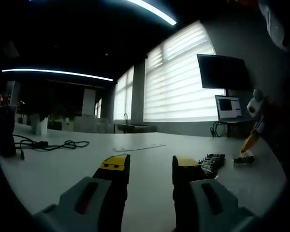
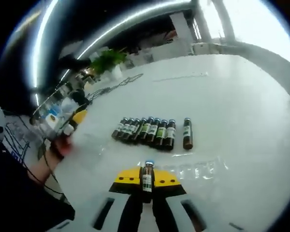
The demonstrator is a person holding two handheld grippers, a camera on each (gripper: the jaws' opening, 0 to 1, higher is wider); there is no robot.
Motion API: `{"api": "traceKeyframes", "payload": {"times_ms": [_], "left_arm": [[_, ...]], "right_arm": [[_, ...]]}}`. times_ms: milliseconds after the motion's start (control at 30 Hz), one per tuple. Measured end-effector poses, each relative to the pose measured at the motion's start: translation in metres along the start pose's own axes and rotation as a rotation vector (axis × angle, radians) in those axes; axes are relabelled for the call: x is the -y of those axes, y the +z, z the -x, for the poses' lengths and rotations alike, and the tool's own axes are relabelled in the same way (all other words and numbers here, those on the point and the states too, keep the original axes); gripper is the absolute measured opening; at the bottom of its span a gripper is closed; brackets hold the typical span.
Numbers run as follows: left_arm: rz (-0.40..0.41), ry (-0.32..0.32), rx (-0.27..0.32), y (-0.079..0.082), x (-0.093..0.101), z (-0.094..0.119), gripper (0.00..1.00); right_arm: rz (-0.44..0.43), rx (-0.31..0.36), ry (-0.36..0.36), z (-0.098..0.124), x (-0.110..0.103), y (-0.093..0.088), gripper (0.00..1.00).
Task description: Grip medicine bottles put into box
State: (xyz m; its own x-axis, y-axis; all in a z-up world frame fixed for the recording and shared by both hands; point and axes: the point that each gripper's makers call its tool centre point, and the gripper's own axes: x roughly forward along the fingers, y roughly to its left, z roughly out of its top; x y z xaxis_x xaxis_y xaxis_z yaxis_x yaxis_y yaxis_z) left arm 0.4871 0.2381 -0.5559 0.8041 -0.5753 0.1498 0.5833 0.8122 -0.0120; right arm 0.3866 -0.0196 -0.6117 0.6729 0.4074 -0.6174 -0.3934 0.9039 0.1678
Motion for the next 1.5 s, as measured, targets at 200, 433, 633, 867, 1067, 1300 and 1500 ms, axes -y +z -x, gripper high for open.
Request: {"api": "traceKeyframes", "payload": {"times_ms": [200,433,633,867,1067,1300,1500], "left_arm": [[-0.003,0.001,-0.001,0.0,0.001,0.0,0.28],[-0.005,-0.002,-0.002,0.0,0.002,0.0,0.28],[-0.005,-0.001,-0.002,0.0,0.001,0.0,0.28],[-0.006,-0.005,-0.004,0.0,0.002,0.0,0.28],[-0.008,-0.007,-0.006,-0.001,0.002,0.0,0.28],[-0.008,-0.004,-0.008,-0.002,0.002,0.0,0.28],[-0.01,-0.005,-0.009,-0.002,0.002,-0.001,0.28]], "right_arm": [[0.029,-0.022,0.0,-0.002,-0.008,-0.009,0.04],[0.125,-0.058,-0.047,-0.006,-0.005,-0.02,0.03],[0.129,-0.055,-0.057,-0.007,-0.007,-0.022,0.02],[0.077,-0.032,-0.07,-0.007,-0.003,-0.023,0.0],[0.032,-0.028,-0.077,-0.009,0.0,-0.023,0.0],[-0.081,-0.055,-0.151,-0.015,0.01,-0.032,0.0],[-0.077,0.009,-0.168,-0.013,0.014,-0.019,0.0]]}}
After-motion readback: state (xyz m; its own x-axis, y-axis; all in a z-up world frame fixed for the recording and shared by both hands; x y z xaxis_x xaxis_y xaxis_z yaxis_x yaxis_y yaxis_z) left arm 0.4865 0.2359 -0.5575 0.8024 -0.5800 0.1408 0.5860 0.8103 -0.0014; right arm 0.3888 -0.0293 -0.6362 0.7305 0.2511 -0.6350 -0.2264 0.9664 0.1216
